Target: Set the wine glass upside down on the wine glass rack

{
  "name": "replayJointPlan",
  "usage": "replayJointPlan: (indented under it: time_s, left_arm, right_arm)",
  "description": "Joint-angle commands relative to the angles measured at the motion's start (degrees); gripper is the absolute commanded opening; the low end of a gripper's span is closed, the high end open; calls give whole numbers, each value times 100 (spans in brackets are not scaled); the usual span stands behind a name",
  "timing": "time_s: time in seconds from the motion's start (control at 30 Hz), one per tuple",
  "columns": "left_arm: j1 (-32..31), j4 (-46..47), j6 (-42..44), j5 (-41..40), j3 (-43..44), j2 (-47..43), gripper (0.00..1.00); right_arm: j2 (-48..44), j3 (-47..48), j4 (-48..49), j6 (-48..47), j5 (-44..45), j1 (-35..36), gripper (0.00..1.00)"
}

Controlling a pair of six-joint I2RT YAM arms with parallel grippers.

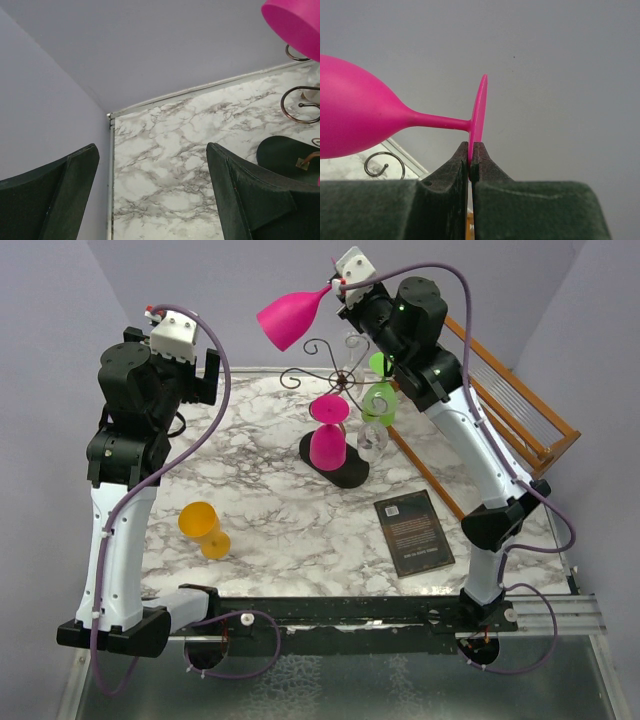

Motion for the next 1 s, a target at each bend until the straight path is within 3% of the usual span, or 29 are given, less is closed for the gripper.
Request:
replayJointPlan:
  time_s: [0.0, 0.53, 0.97]
  left_arm:
    - [67, 57, 60, -223, 113, -124, 92]
    - [89, 61, 111, -180, 151, -106, 92]
    - [89, 56, 133, -87, 134, -75, 92]
  right_arm:
    - [355, 282, 527, -802, 513, 262, 1]
    - [717, -684, 1033, -2485, 960, 805, 1]
    - [213, -1740, 965, -2991, 826, 833, 1]
